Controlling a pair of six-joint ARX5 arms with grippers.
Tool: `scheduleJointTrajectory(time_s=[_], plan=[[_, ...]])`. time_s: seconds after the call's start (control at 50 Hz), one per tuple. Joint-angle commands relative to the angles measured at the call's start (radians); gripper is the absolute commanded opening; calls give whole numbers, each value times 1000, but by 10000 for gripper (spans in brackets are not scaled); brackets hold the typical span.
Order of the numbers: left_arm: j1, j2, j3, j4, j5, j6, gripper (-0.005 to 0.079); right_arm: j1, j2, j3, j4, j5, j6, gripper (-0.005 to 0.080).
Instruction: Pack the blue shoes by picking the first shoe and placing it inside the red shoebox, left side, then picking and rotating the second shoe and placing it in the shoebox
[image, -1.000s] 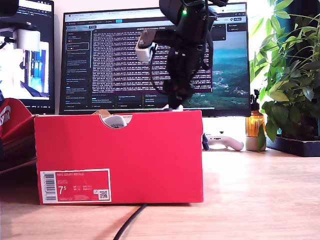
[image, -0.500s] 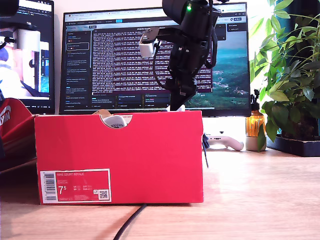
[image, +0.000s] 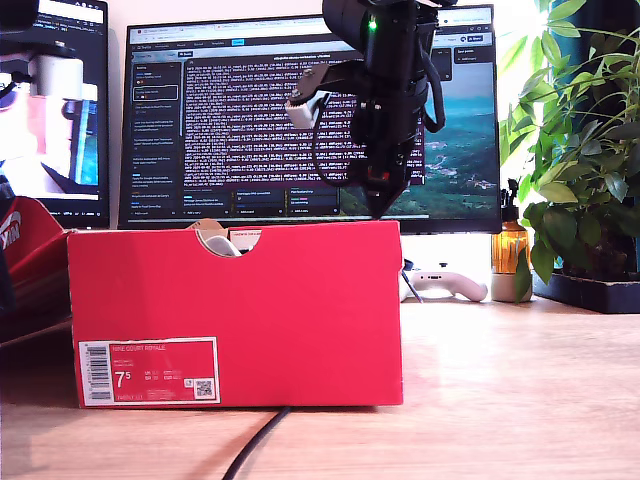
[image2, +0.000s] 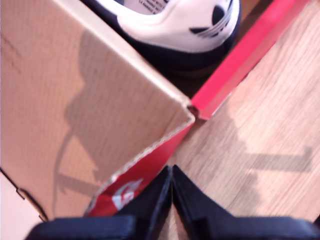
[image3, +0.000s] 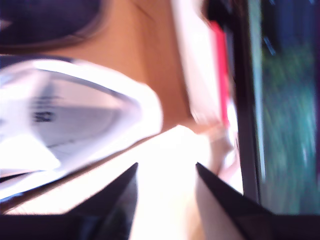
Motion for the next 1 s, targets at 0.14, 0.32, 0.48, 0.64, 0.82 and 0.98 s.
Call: scheduleJointTrajectory(time_s=[0.14, 0.32, 0.48, 0.64, 0.82, 0.98], plan=[[-1, 2, -9, 12, 22, -53, -16, 2, -66, 55, -5, 1, 361, -12], [-1, 2, -9, -27, 46, -147, -16, -6, -134, 55, -98, -1, 561, -12], [-7, -14, -5, -101, 82, -216, -16, -51, -182, 55, -154, -1, 691, -12], [-38, -89, -5, -148, 115, -292, -16, -112, -215, 55, -216, -18, 731, -12], [-64, -240, -5, -139, 154, -344, -16, -179, -220, 53, -309, -61, 787, -12], [-60, -349, -5, -60, 143, -348, -16, -218, -230, 23, -312, -58, 804, -12]])
